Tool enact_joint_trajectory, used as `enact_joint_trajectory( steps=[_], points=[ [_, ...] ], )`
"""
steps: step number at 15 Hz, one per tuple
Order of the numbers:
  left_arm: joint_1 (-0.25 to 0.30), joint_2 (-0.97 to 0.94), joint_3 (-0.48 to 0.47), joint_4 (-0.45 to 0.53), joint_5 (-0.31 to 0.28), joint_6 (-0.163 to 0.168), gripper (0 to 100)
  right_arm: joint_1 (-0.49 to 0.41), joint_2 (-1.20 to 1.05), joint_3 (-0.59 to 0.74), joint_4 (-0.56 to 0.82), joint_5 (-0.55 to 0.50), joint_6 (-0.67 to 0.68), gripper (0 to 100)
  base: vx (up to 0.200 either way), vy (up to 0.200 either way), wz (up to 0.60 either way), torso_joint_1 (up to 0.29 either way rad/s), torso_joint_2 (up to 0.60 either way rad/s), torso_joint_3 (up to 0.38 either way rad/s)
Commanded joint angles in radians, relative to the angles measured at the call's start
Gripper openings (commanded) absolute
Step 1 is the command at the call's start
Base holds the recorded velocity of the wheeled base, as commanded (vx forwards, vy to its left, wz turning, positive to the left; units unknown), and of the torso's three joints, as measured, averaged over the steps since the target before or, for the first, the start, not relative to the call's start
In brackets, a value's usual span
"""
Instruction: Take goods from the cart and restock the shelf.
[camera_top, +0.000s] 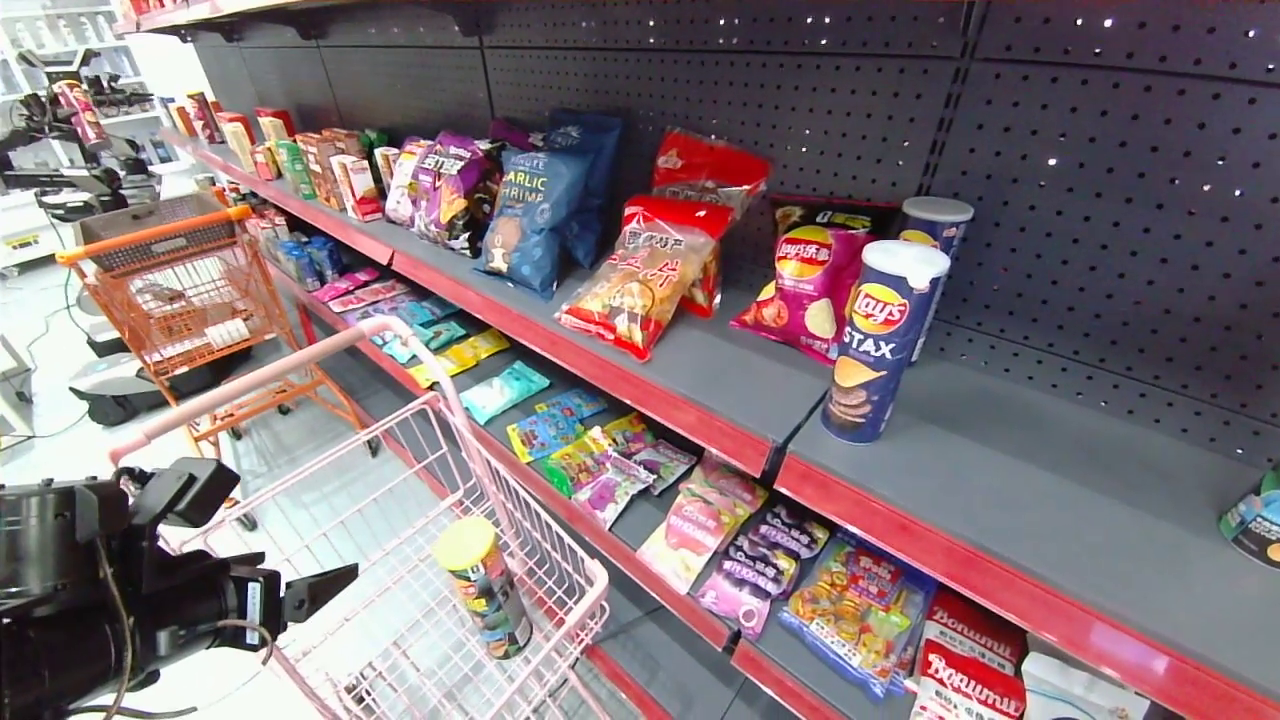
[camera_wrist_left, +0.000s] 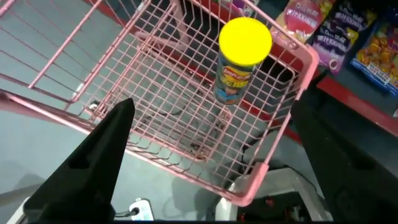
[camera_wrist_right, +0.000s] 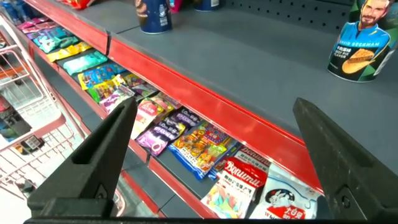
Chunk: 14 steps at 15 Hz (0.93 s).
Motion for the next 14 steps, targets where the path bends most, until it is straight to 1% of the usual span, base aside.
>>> enact_joint_trajectory(
  steps=[1,2,3,4,7,8,9,10,11,12,13,14],
  points=[
    [0.006,0.098,0.004,-0.093,0.000,0.001,100,0.001,0.001,0.000,0.000,0.000,0.000,100,0.000,0.000,0.00,0.000,0.00,0.000],
    [0.006,0.130,0.007,-0.141,0.000,0.002,100,0.001,0.001,0.000,0.000,0.000,0.000,100,0.000,0.000,0.00,-0.115,0.27,0.149],
    [0.004,0.177,0.028,-0.213,-0.001,0.005,100,0.001,0.001,0.000,0.000,0.000,0.000,100,0.000,0.000,0.00,-0.144,0.32,0.183],
    [0.004,0.194,0.036,-0.236,-0.001,0.005,100,0.001,0.001,0.000,0.000,0.000,0.000,100,0.000,0.000,0.00,-0.144,0.35,0.203],
    [0.004,0.323,0.073,-0.440,-0.004,0.007,100,0.001,0.001,0.000,0.000,0.000,-0.001,100,0.000,0.000,0.00,-0.144,0.36,0.203],
    [0.004,0.351,0.082,-0.484,-0.015,0.007,100,0.001,0.001,0.000,0.000,0.000,-0.001,100,0.000,0.000,0.00,-0.154,0.37,0.212],
    [0.003,0.366,0.090,-0.514,-0.027,0.014,100,0.001,0.001,0.000,0.000,0.000,-0.001,100,0.000,0.000,0.00,-0.159,0.38,0.222],
    [0.001,0.375,0.097,-0.534,-0.038,0.030,100,0.001,0.001,0.000,0.000,0.000,-0.001,100,0.000,0.000,0.00,-0.144,0.38,0.222],
    [0.001,0.377,0.104,-0.537,-0.052,0.036,100,0.001,0.001,0.000,0.000,0.000,-0.001,100,0.000,0.000,0.00,-0.149,0.37,0.217],
    [-0.003,0.377,0.111,-0.538,-0.078,0.037,100,0.001,0.001,0.000,0.000,0.000,-0.001,100,0.000,0.000,0.00,-0.080,0.22,0.124],
    [-0.005,0.377,0.111,-0.538,-0.087,0.044,100,0.001,0.001,0.000,0.000,0.002,-0.001,100,0.000,0.000,0.00,-0.041,0.10,0.061],
    [-0.008,0.378,0.107,-0.538,-0.098,0.065,100,0.001,0.001,0.000,0.000,0.000,-0.001,100,0.000,0.000,0.00,0.000,0.00,0.000]
  ],
)
